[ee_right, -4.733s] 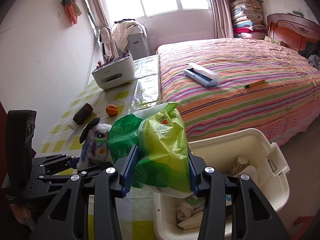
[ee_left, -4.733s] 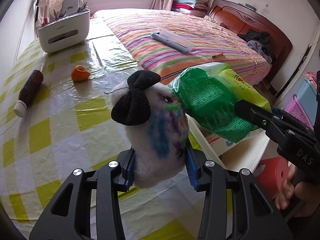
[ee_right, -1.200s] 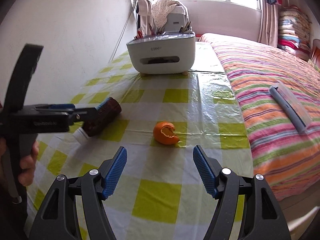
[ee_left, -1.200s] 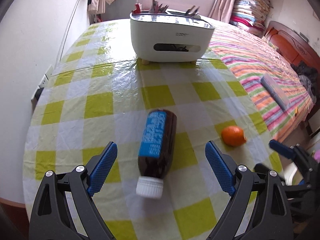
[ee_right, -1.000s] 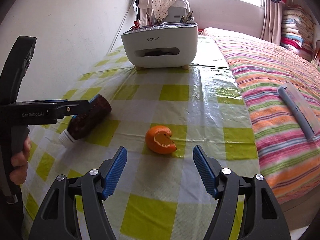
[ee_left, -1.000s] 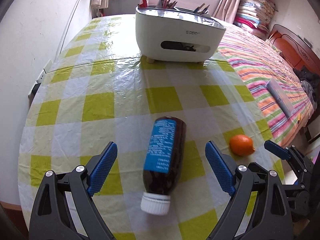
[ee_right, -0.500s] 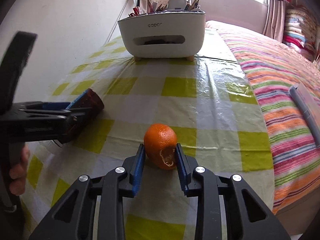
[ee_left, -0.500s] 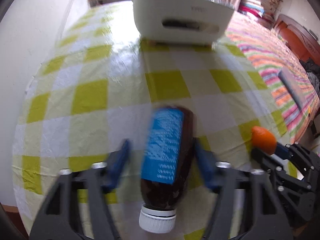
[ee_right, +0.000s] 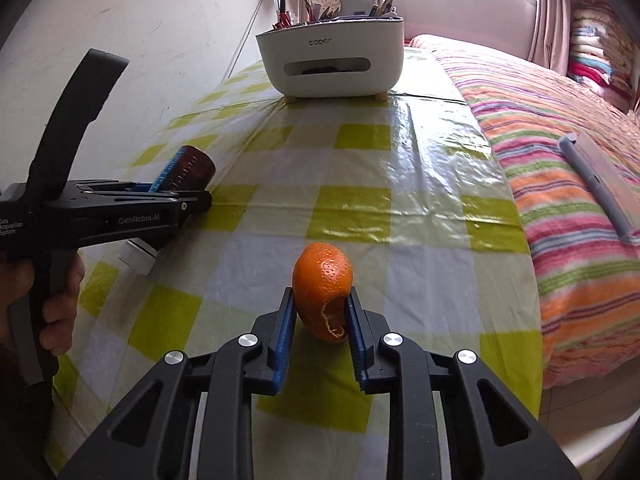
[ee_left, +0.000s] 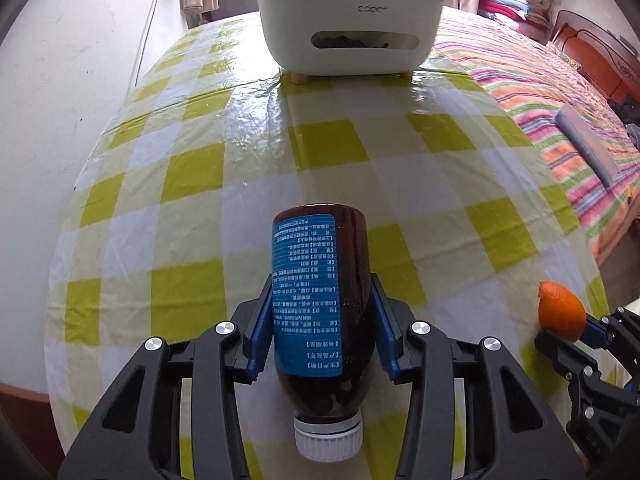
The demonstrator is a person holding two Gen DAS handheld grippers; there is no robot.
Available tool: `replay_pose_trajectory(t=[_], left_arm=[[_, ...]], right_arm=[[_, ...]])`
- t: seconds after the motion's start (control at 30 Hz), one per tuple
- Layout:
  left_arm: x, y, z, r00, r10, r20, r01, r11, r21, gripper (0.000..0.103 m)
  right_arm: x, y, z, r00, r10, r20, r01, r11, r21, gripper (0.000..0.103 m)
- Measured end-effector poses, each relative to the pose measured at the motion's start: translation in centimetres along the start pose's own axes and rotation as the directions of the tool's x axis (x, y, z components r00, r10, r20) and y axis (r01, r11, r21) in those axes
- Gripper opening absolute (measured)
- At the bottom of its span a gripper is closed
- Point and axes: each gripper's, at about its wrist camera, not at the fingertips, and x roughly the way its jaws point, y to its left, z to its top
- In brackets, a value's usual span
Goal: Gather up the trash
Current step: 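Carry the brown bottle with the left tool while the right tool carries the orange peel to the bin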
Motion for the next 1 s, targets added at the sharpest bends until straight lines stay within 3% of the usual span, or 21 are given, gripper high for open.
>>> replay_pose_trajectory(t=[0.43,0.87,1.0], left_arm=[[-4.8,-3.2,-5.6,0.999,-0.015,0.048,0.014,1.0,0.026,0.042],[-8.5,-6.8,-9.7,0.991,-0.099,0.089,0.091,0.992,0.093,0.042],[-8.8,-7.4,-10.4,0.984,-0.162,0.074,0.155,0.983,0.094,0.042]], right_arm=[[-4.4,-1.1,-3.1,1.0,-0.006,0.024,0.006,1.0,0.022,0.023],[-9.7,-1.6,-7.4,0.997,-0.012,0.074,0.009,0.999,0.038,0.023],[-10.9,-1.9,-8.4,0.996,-0.012,0.092,0.007,0.999,0.048,0.023]])
